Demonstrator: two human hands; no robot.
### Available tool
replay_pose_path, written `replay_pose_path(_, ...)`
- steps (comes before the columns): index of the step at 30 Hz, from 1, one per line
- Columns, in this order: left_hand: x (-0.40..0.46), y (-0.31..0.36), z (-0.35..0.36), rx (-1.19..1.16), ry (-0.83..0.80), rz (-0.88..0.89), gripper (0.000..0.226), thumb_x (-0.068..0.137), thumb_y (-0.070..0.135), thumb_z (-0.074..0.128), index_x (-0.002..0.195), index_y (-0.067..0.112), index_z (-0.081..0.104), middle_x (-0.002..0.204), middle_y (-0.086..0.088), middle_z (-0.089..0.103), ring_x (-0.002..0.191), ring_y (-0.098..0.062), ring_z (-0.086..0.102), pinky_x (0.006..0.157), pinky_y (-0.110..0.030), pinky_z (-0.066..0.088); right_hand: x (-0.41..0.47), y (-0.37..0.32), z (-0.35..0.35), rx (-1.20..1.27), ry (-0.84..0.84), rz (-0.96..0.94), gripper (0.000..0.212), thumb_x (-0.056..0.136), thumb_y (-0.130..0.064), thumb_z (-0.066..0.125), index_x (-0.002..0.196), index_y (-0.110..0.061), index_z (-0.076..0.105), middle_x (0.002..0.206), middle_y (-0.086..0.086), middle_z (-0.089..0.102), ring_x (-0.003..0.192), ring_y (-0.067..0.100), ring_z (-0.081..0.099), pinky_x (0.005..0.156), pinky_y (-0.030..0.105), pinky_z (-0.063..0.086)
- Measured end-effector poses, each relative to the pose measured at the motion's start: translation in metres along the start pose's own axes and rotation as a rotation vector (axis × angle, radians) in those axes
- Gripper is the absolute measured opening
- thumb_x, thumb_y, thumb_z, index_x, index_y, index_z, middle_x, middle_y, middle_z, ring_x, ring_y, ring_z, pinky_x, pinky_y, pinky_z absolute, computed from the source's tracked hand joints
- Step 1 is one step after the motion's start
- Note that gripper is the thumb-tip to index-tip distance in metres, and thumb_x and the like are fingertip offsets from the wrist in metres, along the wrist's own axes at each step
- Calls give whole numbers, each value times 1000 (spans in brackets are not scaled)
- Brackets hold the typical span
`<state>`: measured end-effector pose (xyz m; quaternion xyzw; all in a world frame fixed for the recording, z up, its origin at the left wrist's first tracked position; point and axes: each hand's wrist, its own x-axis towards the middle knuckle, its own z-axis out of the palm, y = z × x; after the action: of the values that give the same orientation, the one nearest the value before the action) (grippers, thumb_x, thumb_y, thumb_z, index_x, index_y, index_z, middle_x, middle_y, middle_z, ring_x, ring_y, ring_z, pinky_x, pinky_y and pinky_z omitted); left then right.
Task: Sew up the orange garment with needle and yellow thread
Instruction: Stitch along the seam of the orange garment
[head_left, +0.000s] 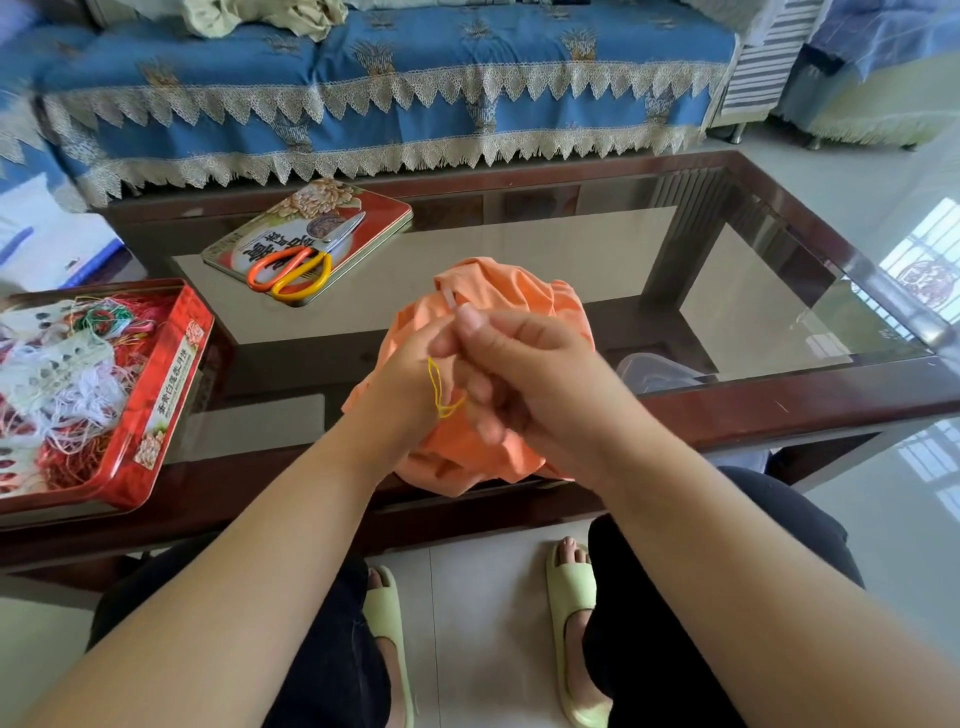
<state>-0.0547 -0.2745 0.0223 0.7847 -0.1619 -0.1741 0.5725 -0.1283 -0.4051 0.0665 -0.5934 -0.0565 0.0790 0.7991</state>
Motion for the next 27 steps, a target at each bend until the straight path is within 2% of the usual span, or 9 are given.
replay_pose_path(3, -5, 14, 1, 64, -66, 58, 33, 100, 53, 36, 114, 39, 62, 106, 8, 68, 105, -11, 61, 93, -37, 46, -3, -10, -25, -203, 118, 14, 29, 92, -35, 53, 77, -17, 70, 87, 12, 67, 45, 11, 49, 43, 16, 39)
replay_pose_path(6, -9, 19, -1, 103, -47, 81, 37, 97, 53, 32, 85, 31, 60, 87, 9, 63, 85, -5, 56, 81, -28, 43, -8, -19, -42, -389, 59, 135, 29, 80, -46, 59, 74, -21, 72, 114, 32, 60, 47, 12, 51, 45, 17, 40)
replay_pose_path(9, -10, 20, -2, 136, -69, 110, 40, 90, 58, 29, 77, 29, 52, 93, -12, 63, 84, -22, 56, 79, -30, 45, -13, -20, -52, -526, 7, 210, 41, 75, -49, 61, 86, -12, 73, 99, 26, 66, 49, 12, 56, 48, 19, 42)
replay_pose_path(12, -10, 19, -2, 144, -90, 130, 43, 88, 59, 28, 80, 25, 53, 94, -15, 64, 84, -24, 58, 81, -33, 49, -15, -19, -53, -585, -32, 269, 44, 79, -43, 60, 94, -4, 70, 75, 8, 68, 53, 12, 63, 50, 18, 43)
replay_pose_path(14, -11, 21, -2, 155, -34, 138, 43, 87, 59, 28, 79, 25, 54, 91, -12, 67, 83, -19, 61, 79, -25, 51, -16, -20, -51, -577, -47, 293, 38, 83, -40, 58, 89, -4, 69, 68, 4, 69, 53, 9, 64, 50, 19, 46)
replay_pose_path(17, -11, 22, -3, 156, -17, 156, 46, 87, 58, 28, 78, 22, 56, 81, -3, 69, 78, -14, 63, 72, -17, 49, -17, -20, -51, -550, -53, 302, 34, 83, -39, 58, 80, -6, 67, 73, 13, 71, 67, 16, 70, 58, 25, 55)
replay_pose_path(22, -15, 25, -6, 194, -144, 122, 61, 84, 62, 29, 89, 13, 66, 96, -25, 60, 87, -25, 54, 74, -26, 42, -17, -20, -49, -633, 112, 172, 32, 93, -27, 57, 83, -1, 71, 81, 8, 75, 78, 15, 72, 76, 26, 59)
replay_pose_path(25, -17, 26, -5, 172, -169, 151, 36, 81, 53, 50, 88, 23, 68, 87, 5, 67, 85, -8, 60, 70, -10, 44, -16, -18, -49, -758, 206, 42, 35, 94, -30, 57, 85, 0, 71, 80, 10, 74, 75, 21, 69, 74, 30, 57)
replay_pose_path(27, -17, 27, -4, 172, -133, 163, 27, 72, 50, 64, 88, 29, 67, 83, 19, 67, 83, 3, 60, 69, -9, 46, -16, -16, -49, -808, 251, -51, 31, 95, -28, 57, 81, -6, 73, 78, 12, 72, 74, 22, 66, 75, 37, 54)
